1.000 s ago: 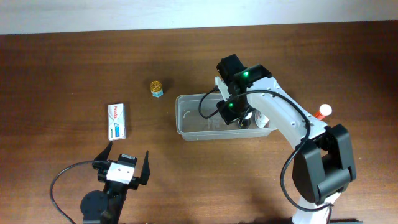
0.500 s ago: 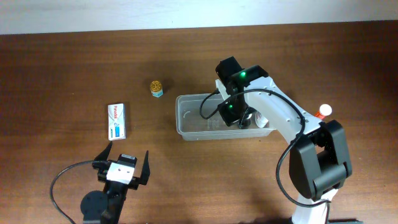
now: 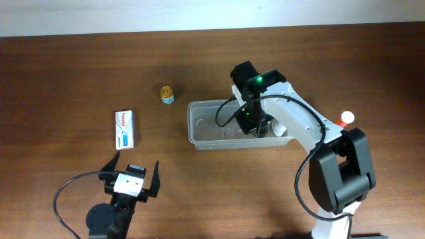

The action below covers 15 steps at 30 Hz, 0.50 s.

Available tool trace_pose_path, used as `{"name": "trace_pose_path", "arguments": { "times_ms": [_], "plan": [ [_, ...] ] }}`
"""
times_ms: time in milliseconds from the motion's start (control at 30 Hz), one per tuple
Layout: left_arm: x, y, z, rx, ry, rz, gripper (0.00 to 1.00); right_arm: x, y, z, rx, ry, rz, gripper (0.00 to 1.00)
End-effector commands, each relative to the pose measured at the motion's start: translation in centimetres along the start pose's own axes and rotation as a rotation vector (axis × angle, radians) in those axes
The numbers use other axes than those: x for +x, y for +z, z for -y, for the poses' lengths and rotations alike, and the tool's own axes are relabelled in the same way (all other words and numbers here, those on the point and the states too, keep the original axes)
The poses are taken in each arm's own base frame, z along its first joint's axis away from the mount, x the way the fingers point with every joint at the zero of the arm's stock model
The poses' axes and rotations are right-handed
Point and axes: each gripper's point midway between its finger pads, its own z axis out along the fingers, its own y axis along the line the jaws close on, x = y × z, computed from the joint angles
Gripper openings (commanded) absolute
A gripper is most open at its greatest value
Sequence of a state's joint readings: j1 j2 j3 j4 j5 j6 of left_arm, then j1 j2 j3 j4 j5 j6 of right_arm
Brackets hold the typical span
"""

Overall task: Pack container
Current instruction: 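Adjust the black bottle inside the container with the right gripper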

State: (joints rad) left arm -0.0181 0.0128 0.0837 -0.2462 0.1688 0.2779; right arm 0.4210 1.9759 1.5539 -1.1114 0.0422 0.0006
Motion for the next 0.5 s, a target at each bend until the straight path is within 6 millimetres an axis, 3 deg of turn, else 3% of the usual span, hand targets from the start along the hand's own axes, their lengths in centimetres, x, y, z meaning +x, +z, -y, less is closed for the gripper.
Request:
{"name": "trace_pose_path", "arguments": {
  "times_ms": [0, 467],
  "plan": [
    [0.08, 0.00, 0.01, 0.001, 0.015, 0.002, 0.99, 0.25, 0.61, 0.34, 0.026, 0.005, -0.018, 0.04],
    [0.08, 0.00, 0.01, 0.001, 0.015, 0.002, 1.00, 0.41, 0.75, -0.17, -0.003, 0.004, -0.024, 0.04]
  ]
}}
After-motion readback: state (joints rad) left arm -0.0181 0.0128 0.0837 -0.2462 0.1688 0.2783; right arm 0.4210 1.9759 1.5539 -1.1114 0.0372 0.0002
